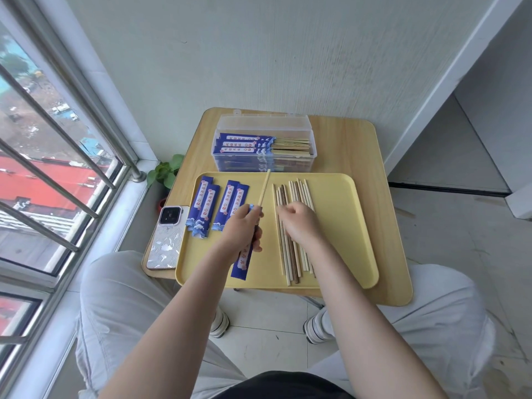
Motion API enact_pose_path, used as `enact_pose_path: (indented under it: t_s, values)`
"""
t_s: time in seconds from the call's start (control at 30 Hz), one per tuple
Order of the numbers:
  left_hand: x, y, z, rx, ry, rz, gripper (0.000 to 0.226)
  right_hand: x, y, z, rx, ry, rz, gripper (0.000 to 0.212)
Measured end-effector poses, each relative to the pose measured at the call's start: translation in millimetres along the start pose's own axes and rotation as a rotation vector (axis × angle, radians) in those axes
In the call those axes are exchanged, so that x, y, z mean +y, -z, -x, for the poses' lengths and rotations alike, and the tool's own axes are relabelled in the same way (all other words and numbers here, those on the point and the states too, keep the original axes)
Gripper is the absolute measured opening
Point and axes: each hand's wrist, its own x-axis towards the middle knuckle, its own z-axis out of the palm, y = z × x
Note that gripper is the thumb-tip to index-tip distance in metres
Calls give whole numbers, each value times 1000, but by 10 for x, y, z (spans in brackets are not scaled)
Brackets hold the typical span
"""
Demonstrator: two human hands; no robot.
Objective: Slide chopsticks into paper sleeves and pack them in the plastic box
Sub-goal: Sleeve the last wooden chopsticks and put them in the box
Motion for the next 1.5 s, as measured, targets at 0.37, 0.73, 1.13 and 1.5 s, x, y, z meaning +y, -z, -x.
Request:
enact_pose_path:
  t_s: [0.37,0.73,1.13,1.5]
  values:
    - [-147,56,-31,126,149,189,26,32,-226,46,45,22,777,18]
    - [-104,83,-38,15,72,313,29,-58,-24,105,-91,47,220,11]
    - [-17,97,-40,10,14,282,27,-176,180,215,-118,131,-249,21]
    - [-11,30,-30,152,54,71,57,-299,390,117,272,396,-525,16]
